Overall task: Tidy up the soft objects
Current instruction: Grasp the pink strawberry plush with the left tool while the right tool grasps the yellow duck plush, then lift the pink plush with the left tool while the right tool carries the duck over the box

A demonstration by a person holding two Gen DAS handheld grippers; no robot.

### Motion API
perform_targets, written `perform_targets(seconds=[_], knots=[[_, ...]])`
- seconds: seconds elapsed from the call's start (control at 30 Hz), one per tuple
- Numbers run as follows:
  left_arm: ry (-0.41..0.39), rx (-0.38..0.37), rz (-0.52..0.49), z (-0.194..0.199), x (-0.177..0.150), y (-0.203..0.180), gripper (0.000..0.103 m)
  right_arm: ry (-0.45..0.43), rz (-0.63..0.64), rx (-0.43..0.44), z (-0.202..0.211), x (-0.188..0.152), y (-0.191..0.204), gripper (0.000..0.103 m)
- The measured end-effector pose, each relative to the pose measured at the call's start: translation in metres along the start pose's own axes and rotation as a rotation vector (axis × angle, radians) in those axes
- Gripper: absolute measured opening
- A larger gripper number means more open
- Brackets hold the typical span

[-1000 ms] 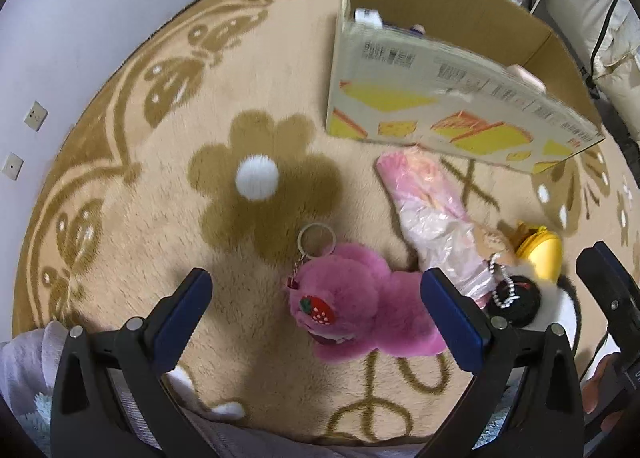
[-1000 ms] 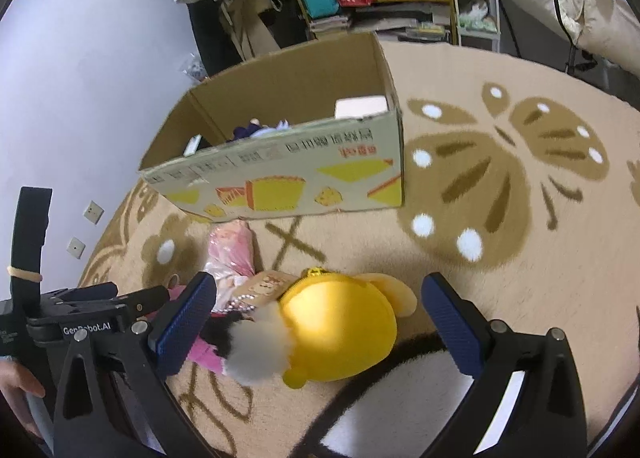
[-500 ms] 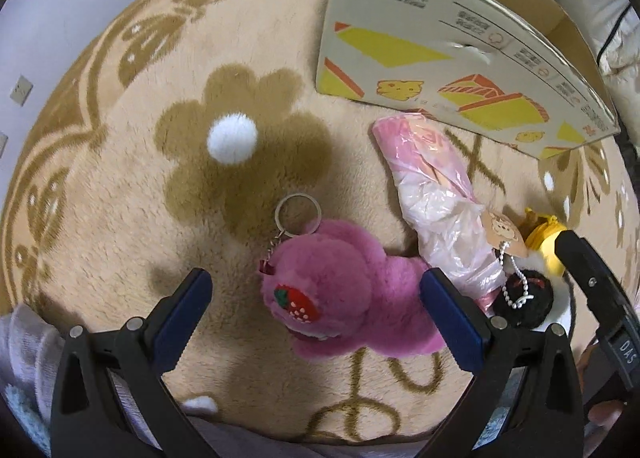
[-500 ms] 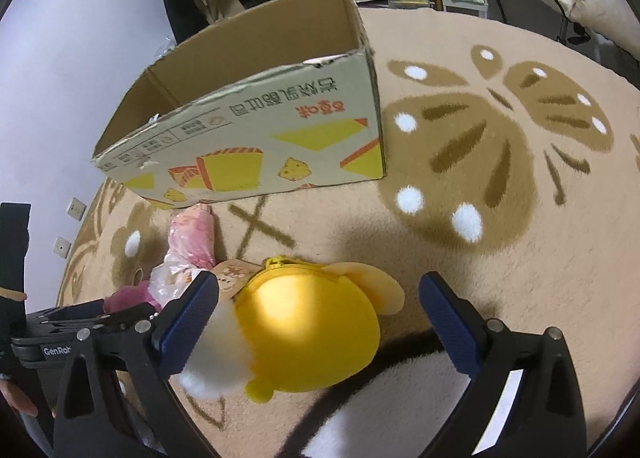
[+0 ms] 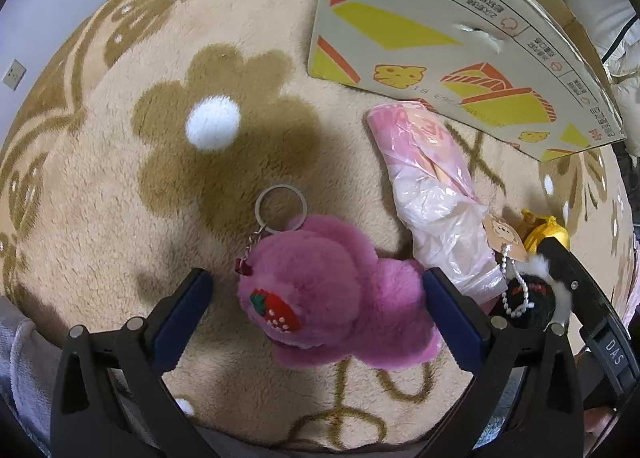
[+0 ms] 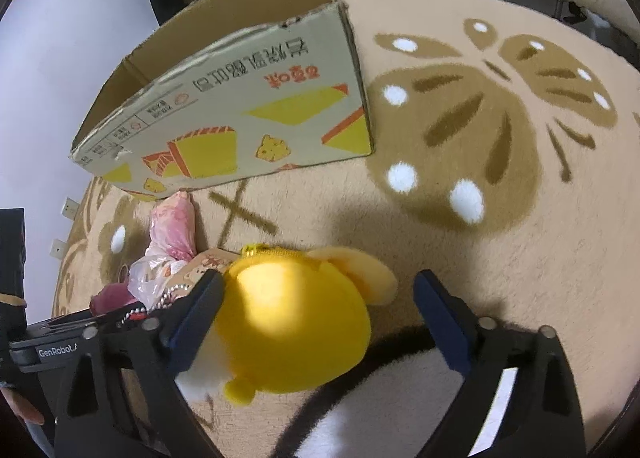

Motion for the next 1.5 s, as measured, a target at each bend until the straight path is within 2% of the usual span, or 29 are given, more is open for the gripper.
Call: perform_targets(seconds=[0.07,0.2,0.37,0.6,0.67,0.7,0.73,0.87,1.1,1.13,1.33,1.5], knots=[[-0.006,-0.003,-0.003,0.002,-0.001,-0.001,0.098,0.011,-0.008,0.01,-0.002,0.0,-0.001,0.096],[-0.038,-0.013,-0.042,0.008,-0.006,-0.011,0.085,0.03,-0.028,0.037,-0.006,-0.002,-0.001,0.092],[-0.059,-0.013,-0.034,0.013,-0.004,-0.012,0.08,0.042,-0.06,0.075,-0.008,-0.005,-0.003,0.087],[-0.123,0.006,-0.063,0.026,-0.002,-0.01,0.067,0.015,-0.044,0.067,-0.001,-0.005,-0.004,0.08],[-0.14,0.01,-0.065,0.03,-0.001,-0.009,0.06,0.005,-0.061,0.083,0.004,-0.002,-0.007,0.08],[-0.15,0.016,-0.061,0.032,-0.001,-0.007,0.044,0.001,-0.073,0.094,0.005,-0.001,-0.009,0.08],[-0.161,0.022,-0.053,0.035,-0.001,-0.004,0.043,-0.004,-0.085,0.105,0.007,0.0,-0.01,0.08],[-0.158,0.011,-0.051,0.036,0.001,-0.001,0.042,-0.006,-0.092,0.112,0.009,0.004,-0.014,0.072],[-0.175,0.006,-0.052,0.036,0.0,-0.003,0.04,0.042,-0.109,0.132,-0.004,0.005,-0.016,0.071],[-0.179,0.005,-0.055,0.037,-0.001,-0.004,0.039,0.042,-0.116,0.138,-0.005,0.006,-0.017,0.067],[-0.197,0.005,-0.062,0.036,-0.001,-0.003,0.039,-0.003,-0.078,0.128,0.005,0.007,-0.014,0.054],[-0.23,0.022,-0.08,0.045,-0.006,-0.007,0.038,-0.069,-0.03,0.107,0.021,0.009,-0.007,0.048]])
Point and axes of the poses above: each gripper's, at about its wrist camera, not at the fingertips, and z roughly against the way its jaws point, y to its left, x to its top, the point moved 1 cm from there along -z, roughly the way its jaws point, and after that the axes turned 14 degrees about x, right-handed, at the moved point
